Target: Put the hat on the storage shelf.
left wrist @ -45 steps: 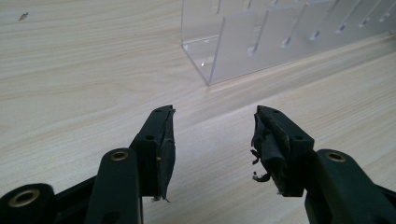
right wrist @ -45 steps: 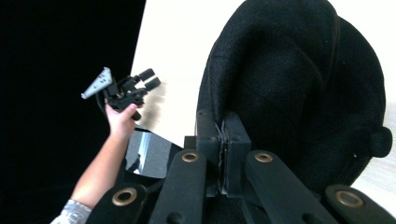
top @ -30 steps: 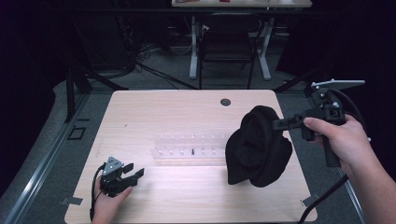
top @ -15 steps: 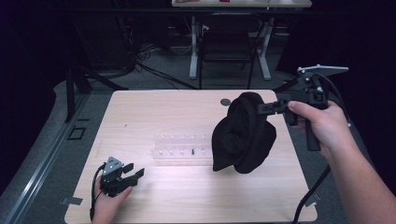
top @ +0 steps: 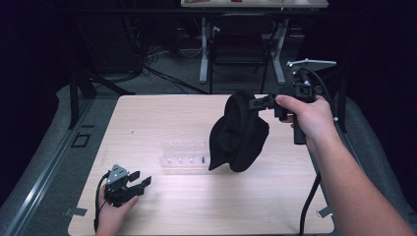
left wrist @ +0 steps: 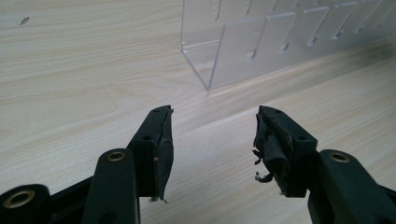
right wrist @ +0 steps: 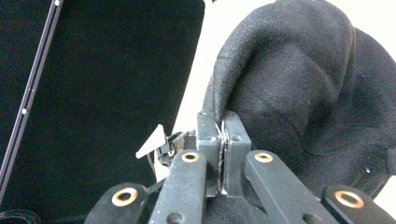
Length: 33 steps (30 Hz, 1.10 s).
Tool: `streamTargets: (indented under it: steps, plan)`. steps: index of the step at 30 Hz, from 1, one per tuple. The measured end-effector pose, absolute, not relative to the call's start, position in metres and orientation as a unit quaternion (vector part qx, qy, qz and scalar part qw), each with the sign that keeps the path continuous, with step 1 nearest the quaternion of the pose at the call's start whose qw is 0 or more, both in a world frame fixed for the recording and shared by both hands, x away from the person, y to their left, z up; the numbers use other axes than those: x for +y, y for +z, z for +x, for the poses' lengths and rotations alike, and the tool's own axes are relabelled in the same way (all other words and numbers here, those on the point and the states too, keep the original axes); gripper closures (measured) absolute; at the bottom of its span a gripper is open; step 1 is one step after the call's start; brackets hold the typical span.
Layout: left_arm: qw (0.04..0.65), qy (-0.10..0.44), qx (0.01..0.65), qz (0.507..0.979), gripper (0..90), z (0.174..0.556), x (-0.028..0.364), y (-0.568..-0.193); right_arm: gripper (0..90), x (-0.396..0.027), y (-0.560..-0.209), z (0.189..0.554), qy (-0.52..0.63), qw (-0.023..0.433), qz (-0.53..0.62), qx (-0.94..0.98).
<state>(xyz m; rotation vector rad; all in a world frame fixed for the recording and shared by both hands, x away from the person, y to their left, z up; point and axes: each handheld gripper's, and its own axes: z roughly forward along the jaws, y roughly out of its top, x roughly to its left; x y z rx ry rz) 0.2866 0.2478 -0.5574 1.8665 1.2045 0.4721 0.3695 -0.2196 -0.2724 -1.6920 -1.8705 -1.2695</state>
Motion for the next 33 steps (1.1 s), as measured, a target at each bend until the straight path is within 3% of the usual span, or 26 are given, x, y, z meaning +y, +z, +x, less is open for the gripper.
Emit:
streamTargets:
  steps: [15,33]
  plan:
    - [0.424,0.187,0.478,0.746,46.7,0.288,0.248,-0.557,88.4,-0.189,-0.287,0.400,-0.435,0.151,-0.604,-0.651]
    - [0.423,0.185,0.476,0.748,46.7,0.288,0.248,-0.557,88.3,-0.174,-0.298,0.411,-0.423,0.153,-0.604,-0.658]
